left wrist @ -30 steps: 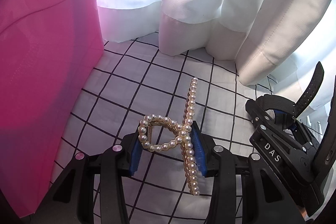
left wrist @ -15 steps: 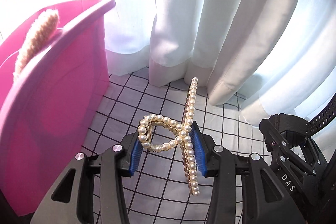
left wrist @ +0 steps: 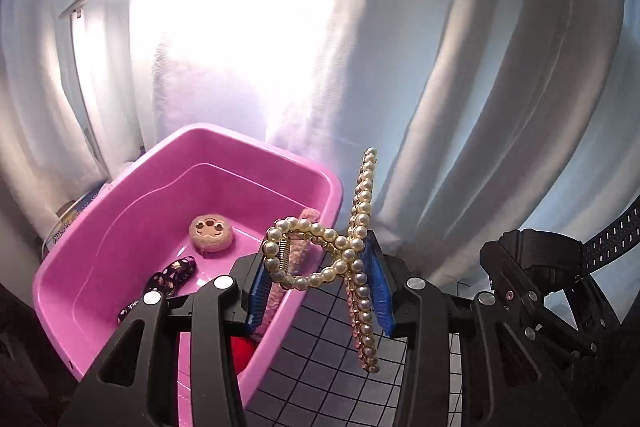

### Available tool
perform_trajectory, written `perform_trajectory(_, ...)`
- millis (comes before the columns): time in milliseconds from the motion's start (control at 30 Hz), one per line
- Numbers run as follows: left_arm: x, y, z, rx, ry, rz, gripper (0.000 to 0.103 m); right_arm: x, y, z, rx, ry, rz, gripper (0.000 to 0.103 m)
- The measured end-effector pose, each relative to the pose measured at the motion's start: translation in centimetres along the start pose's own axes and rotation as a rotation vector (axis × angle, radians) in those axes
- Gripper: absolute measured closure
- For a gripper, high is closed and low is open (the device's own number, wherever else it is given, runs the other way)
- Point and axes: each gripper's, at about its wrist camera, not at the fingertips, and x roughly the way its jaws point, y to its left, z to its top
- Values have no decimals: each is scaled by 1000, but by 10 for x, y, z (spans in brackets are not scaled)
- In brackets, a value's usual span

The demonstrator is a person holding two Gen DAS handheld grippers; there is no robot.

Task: Organize jewelry
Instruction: 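Carry both items over the tub and open the left and right grippers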

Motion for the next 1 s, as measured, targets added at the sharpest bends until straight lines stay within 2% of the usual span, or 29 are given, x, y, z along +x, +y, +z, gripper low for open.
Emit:
perform_trajectory(233,-5,92,13,-82,35,206,61,40,91,18,-79,73,189,35)
perform_trajectory(400,9,146,6,-142,89,291,61,75,133,17,-117,162,246,35)
perform_trajectory(467,12,158,1,-154,106,314,61,88,137,18,-120,200,252,35)
perform_trajectory(567,23,172,-2,-166,135,338,61,99,165,19,-132,253,238,35)
perform_trajectory(767,36,181,-3,-173,171,343,61,134,176,15,-120,340,225,35)
perform_trajectory(833,39,182,-3,-178,177,337,61,142,177,14,-131,352,210,35)
perform_trajectory(867,40,183,-4,-178,180,337,61,164,168,14,-133,359,205,35)
perform_trajectory(1000,43,183,-5,-171,191,332,61,182,181,23,-137,361,190,34)
